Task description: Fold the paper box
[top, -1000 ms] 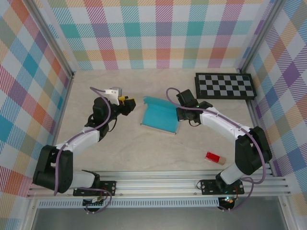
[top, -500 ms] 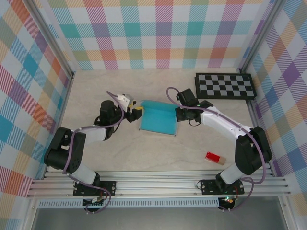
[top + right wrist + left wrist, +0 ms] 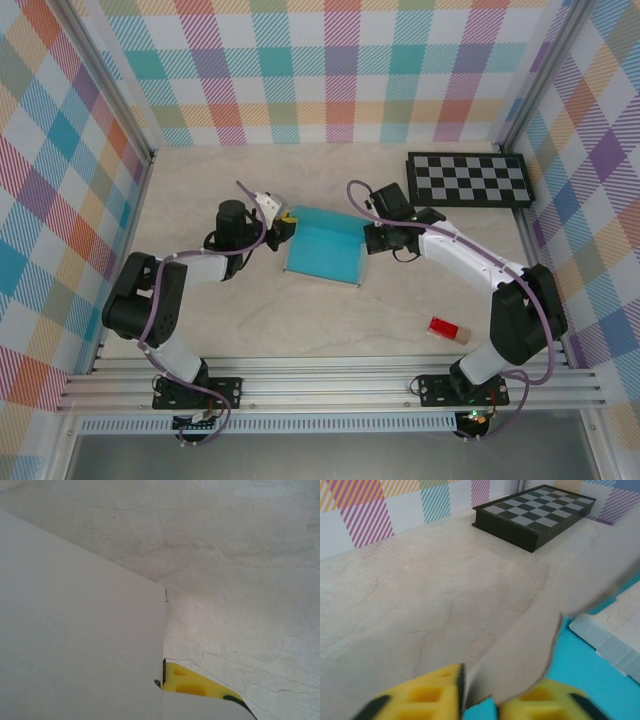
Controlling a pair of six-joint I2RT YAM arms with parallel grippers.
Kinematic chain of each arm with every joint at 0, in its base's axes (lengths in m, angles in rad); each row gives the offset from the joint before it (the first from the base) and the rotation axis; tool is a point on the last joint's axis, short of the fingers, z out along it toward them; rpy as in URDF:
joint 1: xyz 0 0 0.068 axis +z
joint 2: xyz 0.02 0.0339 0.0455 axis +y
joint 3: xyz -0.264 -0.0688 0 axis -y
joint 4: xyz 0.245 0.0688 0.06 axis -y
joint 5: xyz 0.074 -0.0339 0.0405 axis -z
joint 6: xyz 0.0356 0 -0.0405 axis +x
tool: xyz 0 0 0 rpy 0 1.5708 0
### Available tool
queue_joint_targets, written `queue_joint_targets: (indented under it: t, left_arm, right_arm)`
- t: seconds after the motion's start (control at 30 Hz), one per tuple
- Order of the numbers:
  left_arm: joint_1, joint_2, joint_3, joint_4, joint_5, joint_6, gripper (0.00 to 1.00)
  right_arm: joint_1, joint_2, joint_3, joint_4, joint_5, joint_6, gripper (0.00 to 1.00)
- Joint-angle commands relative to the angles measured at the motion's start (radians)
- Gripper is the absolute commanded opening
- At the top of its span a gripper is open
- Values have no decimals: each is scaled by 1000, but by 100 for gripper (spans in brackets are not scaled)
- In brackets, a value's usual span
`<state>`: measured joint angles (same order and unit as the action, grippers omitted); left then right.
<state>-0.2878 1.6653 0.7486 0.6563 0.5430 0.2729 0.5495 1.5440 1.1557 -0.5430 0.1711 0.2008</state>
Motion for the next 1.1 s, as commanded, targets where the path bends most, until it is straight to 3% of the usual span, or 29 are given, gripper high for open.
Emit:
queue_joint_targets:
  t: [0.0,0.1,0.17,0.27,0.4,0.57,0.73,0.93,1.07]
  left_arm:
    - [-11,5,33,-41,35,21,7]
    - [-27,2,38,-63,10,14,3]
    - [-46,-2,51,-89,-65,-19,0]
    - [-92,-1,85,-112,-246,-191,0]
    - [-184,31,148,-151,-358,-445,0]
    - [-293,51,219,-244,-475,-563,0]
    - [-359,86,124,-78,-476,-552,0]
    - [-389,86,-94,223,-454,-379,0]
    - [-410,86,-158,289,-454,-374,0]
  right_arm:
    - [-5,-35,33,-16,-20,3,0]
    - [-5,-36,33,-14,-13,14,0]
    - [-5,-39,35,-12,-9,28,0]
    - [-3,-55,22,13,-1,78,0]
    - [14,-68,6,50,9,139,0]
    - [33,-60,14,49,29,150,0]
    - [45,-73,-29,91,47,159,0]
    - [68,-88,-115,158,105,168,0]
    - [89,-94,-168,170,134,181,0]
